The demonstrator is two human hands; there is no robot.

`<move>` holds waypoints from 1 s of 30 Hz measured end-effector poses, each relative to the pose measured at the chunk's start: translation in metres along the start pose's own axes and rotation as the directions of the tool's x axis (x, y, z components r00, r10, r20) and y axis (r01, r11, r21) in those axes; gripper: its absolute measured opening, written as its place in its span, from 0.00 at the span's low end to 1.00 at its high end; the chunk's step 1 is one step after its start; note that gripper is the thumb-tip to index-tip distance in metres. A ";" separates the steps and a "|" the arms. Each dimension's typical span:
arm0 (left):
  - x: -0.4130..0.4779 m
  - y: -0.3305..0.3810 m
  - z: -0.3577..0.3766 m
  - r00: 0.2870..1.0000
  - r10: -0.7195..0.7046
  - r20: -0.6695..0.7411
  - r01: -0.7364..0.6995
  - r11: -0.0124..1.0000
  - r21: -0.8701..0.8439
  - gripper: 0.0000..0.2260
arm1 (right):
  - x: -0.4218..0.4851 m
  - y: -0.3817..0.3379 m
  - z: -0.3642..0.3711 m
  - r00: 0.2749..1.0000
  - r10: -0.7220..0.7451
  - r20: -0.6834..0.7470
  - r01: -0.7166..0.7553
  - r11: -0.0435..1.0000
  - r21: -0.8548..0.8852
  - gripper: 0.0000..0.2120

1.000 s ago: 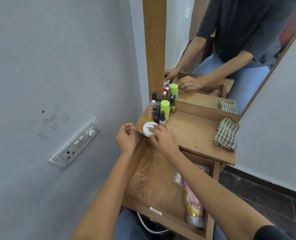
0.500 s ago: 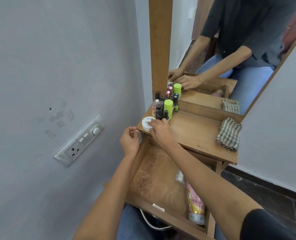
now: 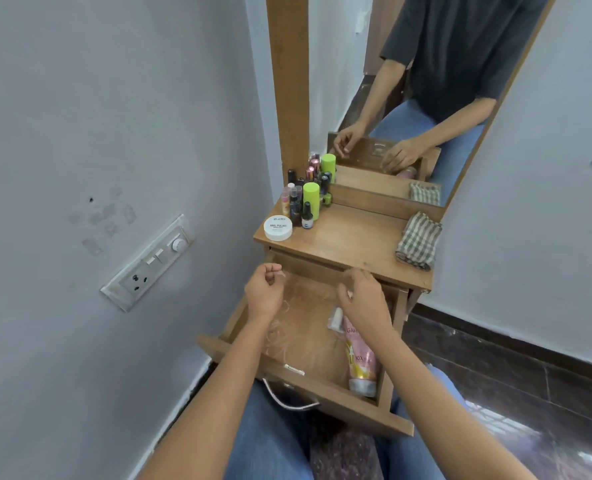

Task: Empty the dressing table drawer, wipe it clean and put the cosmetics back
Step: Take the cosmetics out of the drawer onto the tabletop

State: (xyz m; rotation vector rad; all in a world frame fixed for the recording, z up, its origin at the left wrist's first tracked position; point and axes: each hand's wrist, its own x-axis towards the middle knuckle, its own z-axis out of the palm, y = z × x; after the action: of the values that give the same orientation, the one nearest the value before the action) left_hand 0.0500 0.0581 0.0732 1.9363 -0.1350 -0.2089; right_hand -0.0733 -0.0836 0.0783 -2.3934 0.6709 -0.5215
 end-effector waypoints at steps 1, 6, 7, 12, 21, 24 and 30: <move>-0.010 -0.001 0.003 0.999 -0.009 0.041 0.008 1.000 0.008 0.05 | -0.010 0.008 -0.003 0.997 0.039 0.072 -0.036 0.998 -0.047 0.14; -0.052 -0.007 0.019 0.983 -0.061 0.174 0.051 0.997 0.058 0.06 | -0.038 0.023 -0.008 0.918 0.256 0.301 -0.143 0.925 -0.351 0.27; -0.060 -0.009 0.023 0.980 -0.064 0.188 0.054 0.997 0.060 0.06 | -0.041 0.022 -0.008 0.899 0.303 0.315 -0.169 0.905 -0.389 0.30; -0.087 -0.018 0.030 0.975 -0.071 0.209 0.056 0.995 0.077 0.05 | -0.055 0.011 0.000 0.863 0.413 0.289 -0.206 0.812 -0.545 0.44; -0.090 -0.021 0.021 0.980 -0.051 0.190 0.035 0.996 0.085 0.05 | -0.045 0.004 0.000 0.821 0.525 0.223 -0.351 0.773 -0.529 0.29; -0.089 -0.022 0.022 0.979 -0.056 0.196 0.040 0.995 0.088 0.05 | -0.042 0.004 -0.006 0.814 0.499 0.297 -0.273 0.781 -0.562 0.18; -0.087 -0.022 0.022 0.974 -0.085 0.210 0.077 0.996 0.050 0.05 | -0.037 0.014 -0.012 0.809 0.429 0.403 -0.353 0.901 -0.251 0.17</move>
State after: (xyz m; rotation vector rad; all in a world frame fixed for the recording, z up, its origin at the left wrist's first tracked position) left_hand -0.0392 0.0629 0.0524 1.9590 -0.2030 -0.4713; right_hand -0.1137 -0.0771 0.0710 -2.3038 0.9858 0.2743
